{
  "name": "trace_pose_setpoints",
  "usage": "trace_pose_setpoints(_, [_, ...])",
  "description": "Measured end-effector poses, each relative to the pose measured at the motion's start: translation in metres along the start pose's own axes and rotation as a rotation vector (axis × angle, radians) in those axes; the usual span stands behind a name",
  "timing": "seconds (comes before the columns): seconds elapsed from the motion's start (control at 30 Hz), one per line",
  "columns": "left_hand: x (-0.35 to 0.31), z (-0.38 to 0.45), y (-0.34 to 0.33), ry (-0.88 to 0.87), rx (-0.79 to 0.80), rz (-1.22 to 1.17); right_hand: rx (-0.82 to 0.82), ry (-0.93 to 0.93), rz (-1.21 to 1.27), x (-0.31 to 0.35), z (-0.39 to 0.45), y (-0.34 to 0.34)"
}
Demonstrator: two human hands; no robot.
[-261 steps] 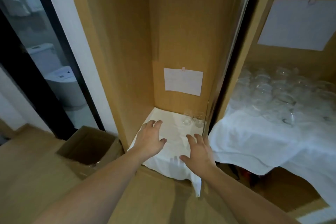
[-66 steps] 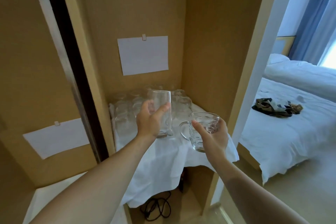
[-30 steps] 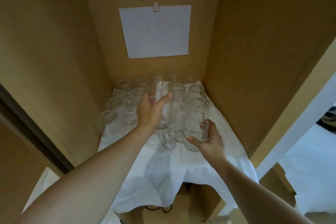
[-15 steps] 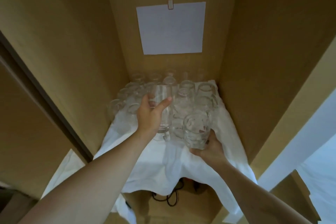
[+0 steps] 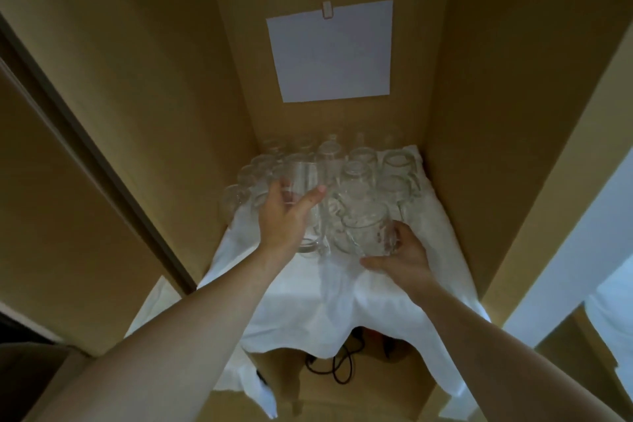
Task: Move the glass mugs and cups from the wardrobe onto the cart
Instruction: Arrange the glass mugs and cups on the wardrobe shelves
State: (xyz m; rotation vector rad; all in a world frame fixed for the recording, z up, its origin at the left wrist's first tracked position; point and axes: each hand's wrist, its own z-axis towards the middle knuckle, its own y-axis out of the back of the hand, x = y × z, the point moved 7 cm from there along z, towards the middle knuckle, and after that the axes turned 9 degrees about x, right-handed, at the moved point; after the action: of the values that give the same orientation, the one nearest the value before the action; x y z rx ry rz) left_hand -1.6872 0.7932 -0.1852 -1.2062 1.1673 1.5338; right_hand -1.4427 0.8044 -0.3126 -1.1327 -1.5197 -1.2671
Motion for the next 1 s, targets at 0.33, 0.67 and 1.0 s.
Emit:
trace_pose_setpoints(0.33, [-0.018, 0.025, -0.002, -0.051, 0.055, -0.077, -0.117, 0.103, -0.345, 0.06, -0.005, 0.024])
trace_pose_setpoints(0.67, [-0.001, 0.04, 0.015, -0.01, 0.078, -0.123, -0.053, 0.116, -0.709, 0.091, 0.008, -0.025])
trace_pose_setpoints(1.0, [0.002, 0.05, 0.029, -0.012, 0.073, -0.093, 0.057, 0.128, -0.914, 0.099, 0.029, -0.055])
